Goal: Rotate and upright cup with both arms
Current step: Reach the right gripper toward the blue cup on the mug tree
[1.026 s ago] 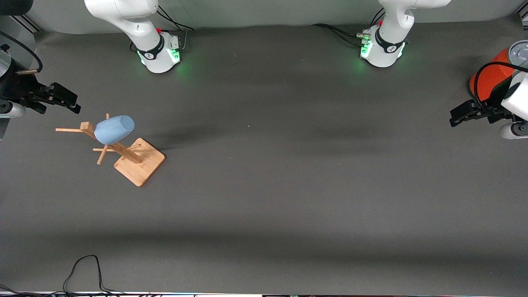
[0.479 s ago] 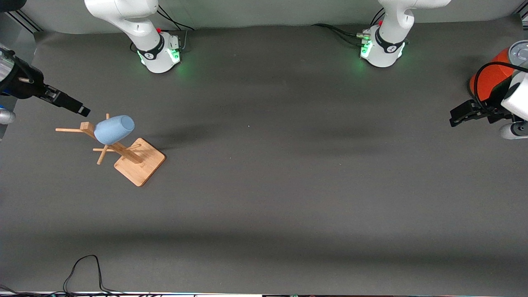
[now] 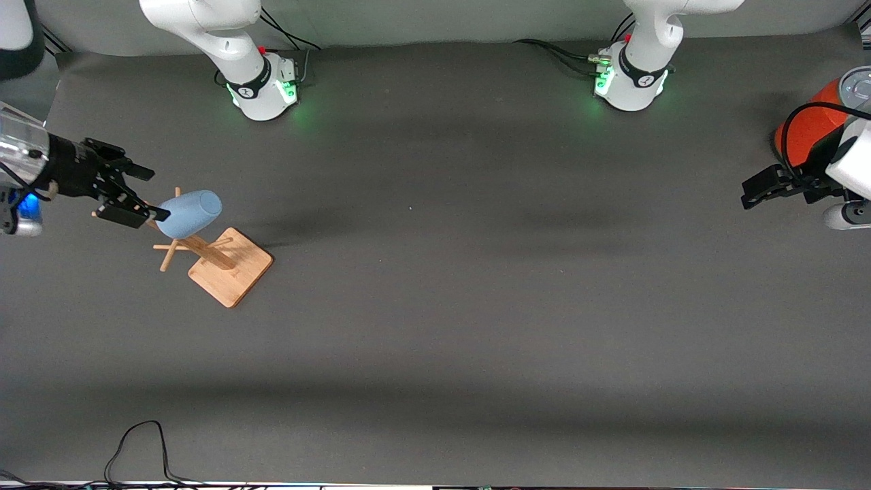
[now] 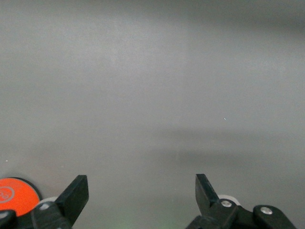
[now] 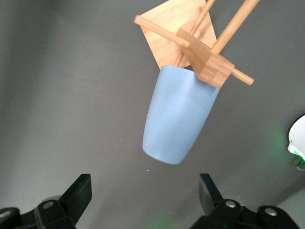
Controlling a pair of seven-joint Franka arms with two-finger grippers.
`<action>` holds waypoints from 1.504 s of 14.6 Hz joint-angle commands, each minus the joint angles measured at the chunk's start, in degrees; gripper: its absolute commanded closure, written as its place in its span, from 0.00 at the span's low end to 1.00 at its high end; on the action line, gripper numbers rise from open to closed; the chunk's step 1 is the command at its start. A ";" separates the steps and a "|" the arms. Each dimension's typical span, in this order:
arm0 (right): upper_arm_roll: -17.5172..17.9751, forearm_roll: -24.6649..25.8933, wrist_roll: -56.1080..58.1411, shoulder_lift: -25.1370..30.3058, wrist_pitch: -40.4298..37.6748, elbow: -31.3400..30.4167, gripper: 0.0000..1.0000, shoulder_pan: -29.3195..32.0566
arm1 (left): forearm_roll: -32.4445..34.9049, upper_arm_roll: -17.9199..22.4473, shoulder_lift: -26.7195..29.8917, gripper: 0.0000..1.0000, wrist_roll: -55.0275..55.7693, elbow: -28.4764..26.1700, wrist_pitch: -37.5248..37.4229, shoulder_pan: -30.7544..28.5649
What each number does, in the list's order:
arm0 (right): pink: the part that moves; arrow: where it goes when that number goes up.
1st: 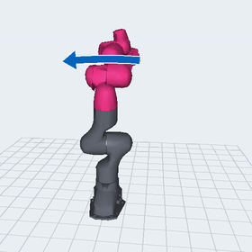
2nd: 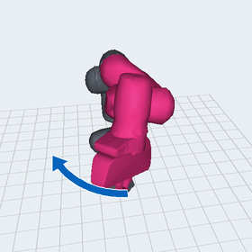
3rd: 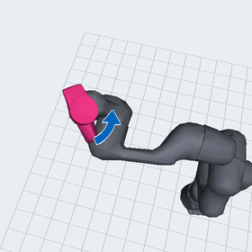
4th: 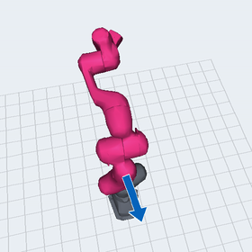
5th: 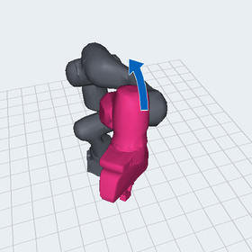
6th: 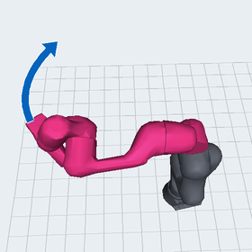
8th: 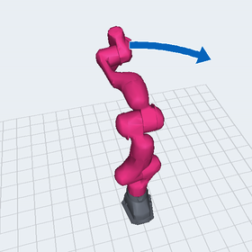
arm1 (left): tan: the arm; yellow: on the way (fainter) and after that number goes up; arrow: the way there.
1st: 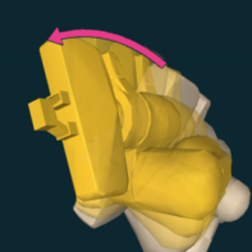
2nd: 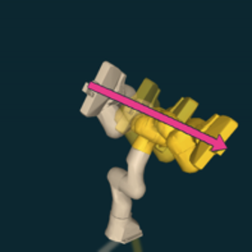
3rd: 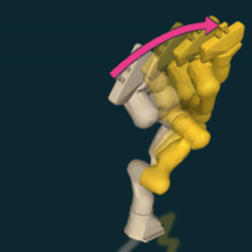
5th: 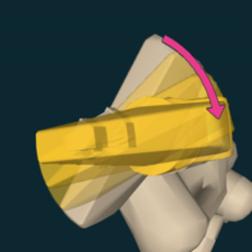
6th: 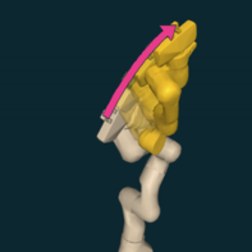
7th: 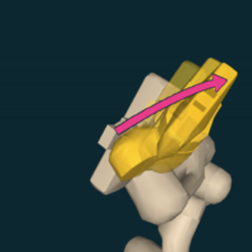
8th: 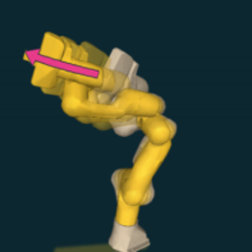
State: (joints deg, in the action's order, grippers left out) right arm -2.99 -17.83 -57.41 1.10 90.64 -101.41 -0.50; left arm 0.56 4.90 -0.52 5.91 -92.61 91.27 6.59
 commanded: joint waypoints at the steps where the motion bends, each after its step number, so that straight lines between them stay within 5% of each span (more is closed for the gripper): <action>1: 0.09 -1.33 -3.58 1.09 2.96 -4.67 0.00 -0.12 | 0.59 0.02 1.05 0.00 -0.64 -0.90 -0.04 0.17; 14: -2.99 -1.33 -0.95 0.30 8.23 -11.35 0.00 0.76 | 0.41 0.02 0.87 0.00 -0.64 -0.99 -0.04 0.26; 22: -4.39 -5.46 1.07 -0.05 13.77 -17.42 0.00 0.67 | 0.41 0.02 0.70 0.00 -0.81 -0.99 -0.04 0.26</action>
State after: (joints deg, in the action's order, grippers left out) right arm -7.28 -21.64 -57.81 0.98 102.87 -117.80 -0.07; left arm 0.56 4.89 -0.53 5.86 -92.91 91.25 6.60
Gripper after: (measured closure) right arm 0.000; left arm 0.000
